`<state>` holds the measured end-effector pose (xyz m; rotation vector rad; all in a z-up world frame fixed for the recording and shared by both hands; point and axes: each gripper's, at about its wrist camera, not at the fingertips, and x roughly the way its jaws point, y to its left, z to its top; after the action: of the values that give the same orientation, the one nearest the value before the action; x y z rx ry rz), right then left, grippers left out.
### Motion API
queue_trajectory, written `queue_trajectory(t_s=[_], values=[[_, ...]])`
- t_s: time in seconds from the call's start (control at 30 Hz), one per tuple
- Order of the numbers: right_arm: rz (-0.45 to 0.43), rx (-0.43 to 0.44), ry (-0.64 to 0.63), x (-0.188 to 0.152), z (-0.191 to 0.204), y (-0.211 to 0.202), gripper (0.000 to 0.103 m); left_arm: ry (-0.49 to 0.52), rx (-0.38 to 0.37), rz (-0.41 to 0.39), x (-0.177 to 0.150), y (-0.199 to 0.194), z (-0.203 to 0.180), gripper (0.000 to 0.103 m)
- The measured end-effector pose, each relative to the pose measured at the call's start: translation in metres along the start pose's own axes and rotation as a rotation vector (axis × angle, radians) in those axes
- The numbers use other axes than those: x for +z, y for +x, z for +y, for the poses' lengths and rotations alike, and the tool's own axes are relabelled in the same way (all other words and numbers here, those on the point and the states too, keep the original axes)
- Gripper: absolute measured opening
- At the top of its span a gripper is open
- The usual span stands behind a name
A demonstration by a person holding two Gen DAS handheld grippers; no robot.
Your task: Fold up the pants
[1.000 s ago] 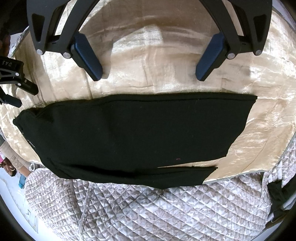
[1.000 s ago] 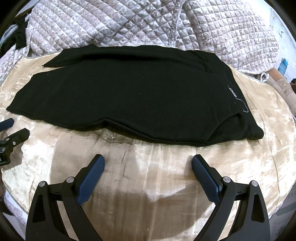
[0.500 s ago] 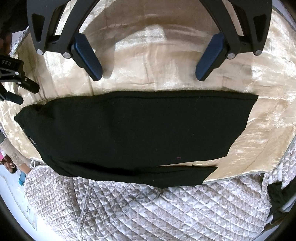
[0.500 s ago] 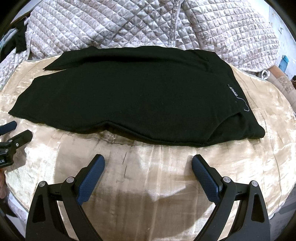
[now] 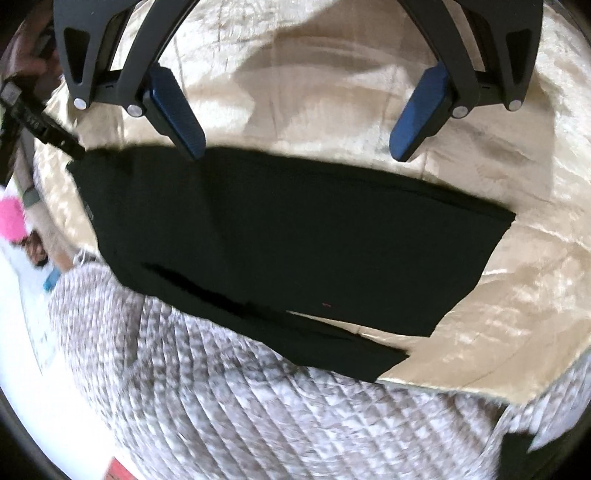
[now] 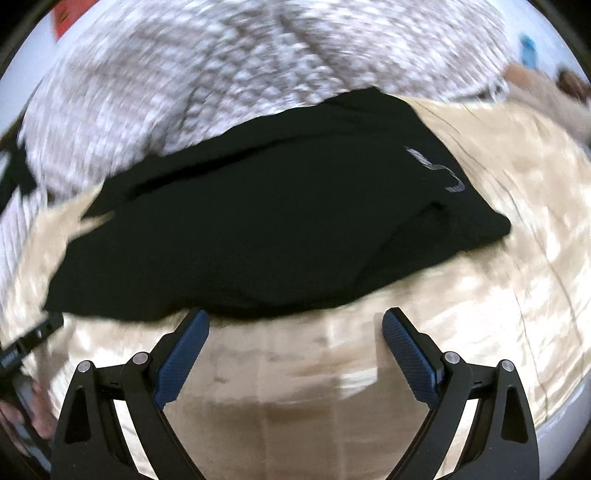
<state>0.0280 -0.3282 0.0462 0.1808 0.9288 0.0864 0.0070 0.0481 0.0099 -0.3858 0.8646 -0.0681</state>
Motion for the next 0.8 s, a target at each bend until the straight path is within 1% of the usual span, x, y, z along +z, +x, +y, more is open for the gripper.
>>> queue_trajectory(t_s=[0.03, 0.17, 0.2, 0.27, 0.37, 0.43, 0.47, 0.5, 0.53, 0.57, 0.6, 0.63, 0.67, 0.7, 0.73, 0.77, 0.8], values=[[-0.004, 0.023, 0.077, 0.004, -0.016, -0.001, 0.094, -0.012, -0.007, -0.004, 0.001, 0.0, 0.002, 0.101], [-0.018, 0.103, 0.245, 0.017, -0.049, 0.004, 0.084, -0.054, -0.028, -0.027, 0.008, 0.005, 0.009, 0.101], [-0.017, 0.113, 0.26, 0.018, -0.049, 0.005, 0.082, -0.063, -0.029, -0.033, 0.01, 0.006, 0.01, 0.101], [-0.02, 0.139, 0.309, 0.028, -0.055, 0.01, 0.081, -0.08, -0.027, -0.038, 0.014, 0.009, 0.013, 0.1], [-0.029, 0.164, 0.357, 0.035, -0.059, 0.017, 0.08, -0.111, -0.016, -0.051, 0.019, 0.014, 0.02, 0.094], [-0.041, 0.179, 0.389, 0.04, -0.065, 0.021, 0.076, -0.128, -0.012, -0.058, 0.022, 0.015, 0.025, 0.087], [-0.053, 0.18, 0.403, 0.043, -0.068, 0.023, 0.07, -0.13, -0.004, -0.061, 0.023, 0.015, 0.026, 0.086], [-0.065, 0.176, 0.417, 0.045, -0.072, 0.025, 0.064, -0.129, 0.007, -0.065, 0.025, 0.015, 0.026, 0.082], [-0.071, 0.176, 0.432, 0.046, -0.075, 0.026, 0.061, -0.129, 0.016, -0.068, 0.025, 0.016, 0.027, 0.077], [-0.079, 0.176, 0.448, 0.047, -0.078, 0.027, 0.052, -0.13, 0.025, -0.071, 0.027, 0.017, 0.028, 0.075], [-0.088, 0.175, 0.462, 0.046, -0.083, 0.027, 0.046, -0.132, 0.035, -0.074, 0.028, 0.017, 0.029, 0.07], [-0.091, 0.175, 0.475, 0.046, -0.086, 0.028, 0.043, -0.134, 0.045, -0.077, 0.029, 0.018, 0.03, 0.063], [-0.093, 0.173, 0.482, 0.046, -0.087, 0.029, 0.037, -0.137, 0.06, -0.08, 0.031, 0.019, 0.031, 0.059], [-0.093, 0.166, 0.489, 0.047, -0.09, 0.029, 0.029, -0.141, 0.075, -0.081, 0.032, 0.019, 0.033, 0.049], [-0.094, 0.16, 0.495, 0.047, -0.091, 0.029, 0.026, -0.15, 0.092, -0.083, 0.034, 0.02, 0.036, 0.035], [-0.094, 0.156, 0.5, 0.047, -0.091, 0.03, 0.019, -0.164, 0.11, -0.084, 0.035, 0.02, 0.04, 0.028], [-0.093, 0.15, 0.504, 0.048, -0.093, 0.03, 0.014, -0.179, 0.12, -0.083, 0.036, 0.021, 0.044, 0.018]])
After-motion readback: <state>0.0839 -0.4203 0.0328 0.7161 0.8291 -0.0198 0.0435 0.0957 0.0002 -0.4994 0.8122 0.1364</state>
